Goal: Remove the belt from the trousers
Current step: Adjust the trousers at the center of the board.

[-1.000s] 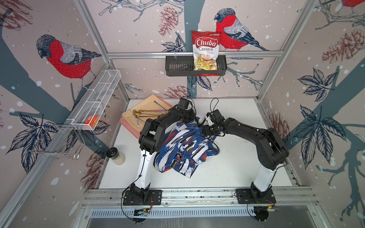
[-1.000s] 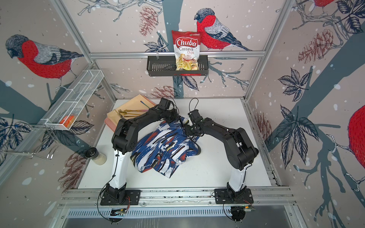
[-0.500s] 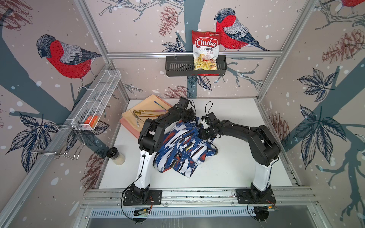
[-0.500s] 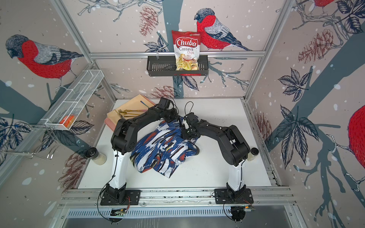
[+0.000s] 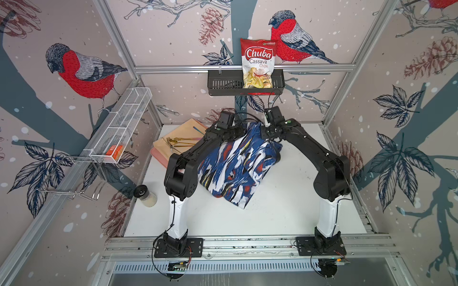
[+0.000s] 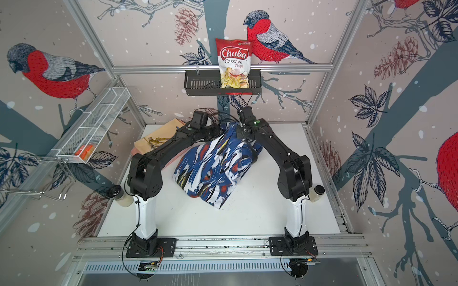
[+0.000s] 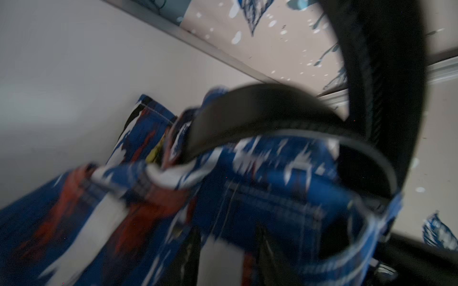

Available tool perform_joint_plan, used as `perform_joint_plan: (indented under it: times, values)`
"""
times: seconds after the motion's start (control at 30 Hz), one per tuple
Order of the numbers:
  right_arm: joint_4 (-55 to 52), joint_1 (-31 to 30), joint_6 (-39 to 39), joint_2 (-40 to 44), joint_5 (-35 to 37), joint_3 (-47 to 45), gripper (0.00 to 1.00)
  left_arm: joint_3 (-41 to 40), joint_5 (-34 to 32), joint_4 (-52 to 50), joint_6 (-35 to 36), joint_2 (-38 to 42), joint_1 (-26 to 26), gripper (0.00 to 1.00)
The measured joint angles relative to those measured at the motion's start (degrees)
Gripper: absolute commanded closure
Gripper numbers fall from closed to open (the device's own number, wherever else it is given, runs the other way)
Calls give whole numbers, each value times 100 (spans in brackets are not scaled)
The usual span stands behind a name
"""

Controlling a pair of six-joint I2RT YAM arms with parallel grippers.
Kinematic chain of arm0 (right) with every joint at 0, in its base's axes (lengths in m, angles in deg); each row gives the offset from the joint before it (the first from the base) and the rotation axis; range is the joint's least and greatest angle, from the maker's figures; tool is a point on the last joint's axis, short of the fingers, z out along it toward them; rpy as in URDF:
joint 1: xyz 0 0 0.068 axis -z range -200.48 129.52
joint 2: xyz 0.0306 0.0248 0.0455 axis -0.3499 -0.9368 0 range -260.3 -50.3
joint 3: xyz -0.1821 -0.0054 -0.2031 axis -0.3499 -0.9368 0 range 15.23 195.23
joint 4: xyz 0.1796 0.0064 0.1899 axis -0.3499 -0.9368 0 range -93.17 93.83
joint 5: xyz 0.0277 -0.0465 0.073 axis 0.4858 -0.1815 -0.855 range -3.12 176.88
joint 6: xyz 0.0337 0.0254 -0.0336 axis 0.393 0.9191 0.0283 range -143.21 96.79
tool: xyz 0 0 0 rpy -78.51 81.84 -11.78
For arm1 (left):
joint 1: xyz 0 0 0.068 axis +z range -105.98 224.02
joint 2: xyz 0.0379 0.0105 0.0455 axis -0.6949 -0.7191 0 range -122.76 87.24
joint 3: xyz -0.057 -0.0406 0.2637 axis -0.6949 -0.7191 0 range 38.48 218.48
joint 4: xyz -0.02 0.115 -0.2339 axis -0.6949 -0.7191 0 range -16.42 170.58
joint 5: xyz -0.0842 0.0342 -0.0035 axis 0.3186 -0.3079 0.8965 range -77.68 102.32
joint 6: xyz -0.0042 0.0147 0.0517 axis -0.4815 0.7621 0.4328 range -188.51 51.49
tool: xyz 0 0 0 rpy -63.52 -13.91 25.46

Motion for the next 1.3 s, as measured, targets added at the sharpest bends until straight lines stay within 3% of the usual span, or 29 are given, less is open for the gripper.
perform_joint_plan:
  times: [0.1,0.3,0.43,0.53,0.73,0.87,1.0,1.07,1.17,1.23,1.3]
  values:
    - [-271,-389,-470,-155,1130,1036,100,-1023,463,960,-79,817,0,60]
    - [-393,-1950,-743,20,3425,153,100,-3724,1342,3897,-1283,2122,0,56]
    - [-855,-2625,-87,-291,4380,-509,100,-4885,1058,3799,-1403,2800,-2,57]
    - [-866,-2964,531,-455,4695,-1165,100,-5215,667,2463,-1130,3324,-7,55]
    - [136,-3276,813,-481,3856,-1930,100,-5014,-1010,-107,-282,4113,-50,55]
    - [868,-3322,885,-409,3263,-2210,100,-4999,-1902,-688,-131,4531,-66,53]
    - [1329,-2981,1010,-306,2135,-2817,96,-4800,-2507,-1010,-127,4743,-85,53]
    - [1423,-2791,1034,-291,1657,-3008,86,-4653,-2815,-970,-129,4782,-103,52]
    - [1646,-2557,1025,-153,916,-3108,61,-4577,-3222,-1025,-186,4782,-76,52]
    - [1738,-2361,1003,-92,293,-3204,37,-4594,-3327,-990,-179,4830,-48,52]
    - [1755,-2218,979,7,-107,-3285,27,-4627,-3322,-874,-179,4865,-24,52]
